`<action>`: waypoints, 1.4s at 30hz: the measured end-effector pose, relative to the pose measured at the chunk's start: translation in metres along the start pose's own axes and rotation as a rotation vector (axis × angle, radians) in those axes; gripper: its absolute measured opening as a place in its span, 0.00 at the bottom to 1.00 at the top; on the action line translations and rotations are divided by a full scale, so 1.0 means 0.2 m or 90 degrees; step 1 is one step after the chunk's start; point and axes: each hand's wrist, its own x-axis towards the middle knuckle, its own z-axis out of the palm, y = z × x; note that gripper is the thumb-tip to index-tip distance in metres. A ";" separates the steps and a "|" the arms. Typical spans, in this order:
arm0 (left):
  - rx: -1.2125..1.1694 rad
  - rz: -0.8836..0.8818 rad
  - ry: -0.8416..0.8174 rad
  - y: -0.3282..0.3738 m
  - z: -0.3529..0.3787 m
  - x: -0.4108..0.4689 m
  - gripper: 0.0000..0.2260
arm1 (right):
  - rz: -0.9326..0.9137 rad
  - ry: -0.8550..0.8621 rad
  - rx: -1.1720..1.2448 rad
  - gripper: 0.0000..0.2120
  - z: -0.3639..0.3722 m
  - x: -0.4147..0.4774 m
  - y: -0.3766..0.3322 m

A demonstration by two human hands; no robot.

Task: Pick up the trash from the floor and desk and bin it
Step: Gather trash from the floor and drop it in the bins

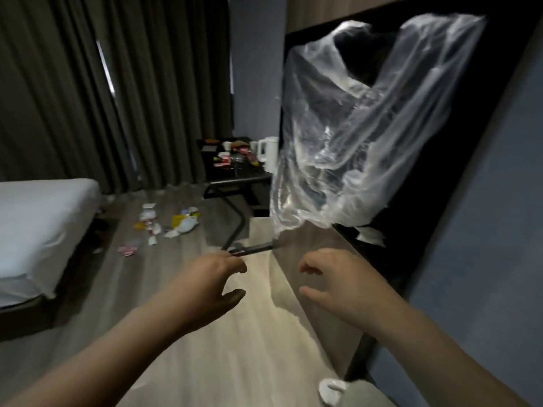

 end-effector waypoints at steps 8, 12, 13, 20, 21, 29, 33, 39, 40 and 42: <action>-0.023 -0.134 0.021 -0.58 -0.04 -0.06 0.16 | -0.118 -0.022 0.002 0.13 0.16 0.66 -0.30; -0.016 -0.187 0.026 -0.82 -0.02 0.02 0.17 | -0.167 -0.036 -0.011 0.09 0.27 0.98 -0.33; -0.008 -0.198 0.028 -0.88 -0.02 0.06 0.17 | -0.176 -0.036 -0.013 0.08 0.29 1.06 -0.33; 0.031 -0.269 0.037 -1.28 -0.04 0.41 0.18 | -0.233 -0.038 0.005 0.12 0.40 1.70 -0.30; 0.033 -0.282 0.035 -1.34 -0.04 0.45 0.18 | -0.243 -0.043 0.007 0.13 0.42 1.79 -0.30; 0.020 -0.356 0.018 -1.79 0.01 0.73 0.18 | -0.289 -0.097 0.017 0.12 0.63 2.40 -0.34; 0.013 -0.366 0.012 -2.09 0.05 0.87 0.18 | -0.292 -0.100 0.013 0.13 0.76 2.70 -0.38; 0.013 -0.353 0.003 -2.65 0.08 1.09 0.18 | -0.266 -0.120 0.007 0.14 0.97 3.20 -0.52; 0.010 -0.353 -0.001 -2.75 0.08 1.12 0.18 | -0.258 -0.127 0.007 0.14 1.00 3.28 -0.55; 0.009 -0.350 -0.007 -2.93 0.07 1.19 0.18 | -0.245 -0.136 0.007 0.14 1.06 3.44 -0.62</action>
